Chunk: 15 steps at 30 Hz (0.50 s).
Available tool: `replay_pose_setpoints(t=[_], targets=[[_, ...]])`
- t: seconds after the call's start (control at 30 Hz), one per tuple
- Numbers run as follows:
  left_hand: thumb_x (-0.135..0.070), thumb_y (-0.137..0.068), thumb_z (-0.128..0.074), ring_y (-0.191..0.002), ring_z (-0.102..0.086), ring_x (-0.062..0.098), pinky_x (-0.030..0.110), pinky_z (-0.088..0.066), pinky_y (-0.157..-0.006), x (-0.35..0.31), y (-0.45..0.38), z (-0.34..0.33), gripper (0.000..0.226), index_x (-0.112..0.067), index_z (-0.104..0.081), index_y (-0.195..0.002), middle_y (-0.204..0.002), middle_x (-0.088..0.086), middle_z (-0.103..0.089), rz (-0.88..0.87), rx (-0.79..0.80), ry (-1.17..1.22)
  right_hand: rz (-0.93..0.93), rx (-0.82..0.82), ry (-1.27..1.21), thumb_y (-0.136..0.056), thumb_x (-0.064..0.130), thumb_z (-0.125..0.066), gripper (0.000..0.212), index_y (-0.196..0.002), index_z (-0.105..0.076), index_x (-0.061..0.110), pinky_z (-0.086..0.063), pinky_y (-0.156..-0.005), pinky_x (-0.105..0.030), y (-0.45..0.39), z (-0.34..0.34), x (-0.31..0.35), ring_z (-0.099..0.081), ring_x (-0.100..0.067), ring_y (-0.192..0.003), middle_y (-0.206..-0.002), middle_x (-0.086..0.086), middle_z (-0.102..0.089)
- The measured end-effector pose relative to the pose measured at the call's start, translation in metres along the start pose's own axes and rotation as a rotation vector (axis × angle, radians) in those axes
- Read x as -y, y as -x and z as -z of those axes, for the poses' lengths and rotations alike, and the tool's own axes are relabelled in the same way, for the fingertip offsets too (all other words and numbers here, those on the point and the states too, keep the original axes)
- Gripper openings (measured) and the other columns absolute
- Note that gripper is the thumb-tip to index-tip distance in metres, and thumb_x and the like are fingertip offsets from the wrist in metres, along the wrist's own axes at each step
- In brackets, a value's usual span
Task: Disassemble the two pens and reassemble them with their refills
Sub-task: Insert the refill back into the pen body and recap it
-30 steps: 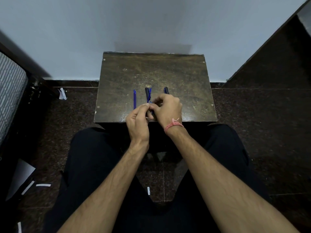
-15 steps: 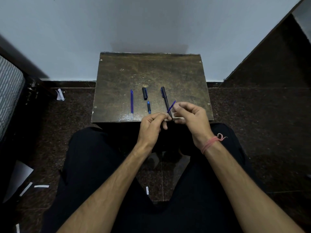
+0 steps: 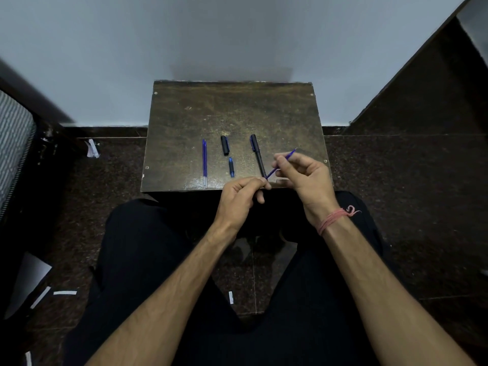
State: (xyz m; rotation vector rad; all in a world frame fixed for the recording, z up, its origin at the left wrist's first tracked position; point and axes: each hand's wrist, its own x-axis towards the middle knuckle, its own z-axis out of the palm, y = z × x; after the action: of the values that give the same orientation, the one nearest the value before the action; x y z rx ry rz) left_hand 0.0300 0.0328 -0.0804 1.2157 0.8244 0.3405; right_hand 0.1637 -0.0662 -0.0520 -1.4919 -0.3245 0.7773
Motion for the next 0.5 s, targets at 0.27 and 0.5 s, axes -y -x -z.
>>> replay_pose_setpoints(t=[0.27,0.5], targets=[[-0.024,-0.111,-0.059,-0.046,-0.035,0.003,0.016,-0.023,-0.047,-0.002,0.000,0.002,0.034,-0.008,-0.084,-0.094,-0.063,-0.003,-0.062,0.012,0.022,0.080,-0.004,0.064,0.041,-0.103,0.002,-0.070,0.016,-0.111,-0.080,0.012,-0.064,-0.081,-0.026,-0.001,-0.007,-0.005,-0.075,-0.013,-0.077,-0.086,-0.003,-0.079],[-0.027,-0.088,-0.044,-0.056,-0.043,0.008,0.026,-0.027,-0.051,0.005,-0.004,0.009,0.048,-0.010,-0.086,-0.102,-0.075,-0.001,-0.068,0.082,0.096,0.138,0.060,-0.297,0.350,-0.099,0.007,-0.079,0.022,-0.121,-0.080,0.011,-0.067,-0.069,-0.029,-0.034,0.020,0.002,-0.077,-0.013,-0.070,-0.085,0.002,-0.079]])
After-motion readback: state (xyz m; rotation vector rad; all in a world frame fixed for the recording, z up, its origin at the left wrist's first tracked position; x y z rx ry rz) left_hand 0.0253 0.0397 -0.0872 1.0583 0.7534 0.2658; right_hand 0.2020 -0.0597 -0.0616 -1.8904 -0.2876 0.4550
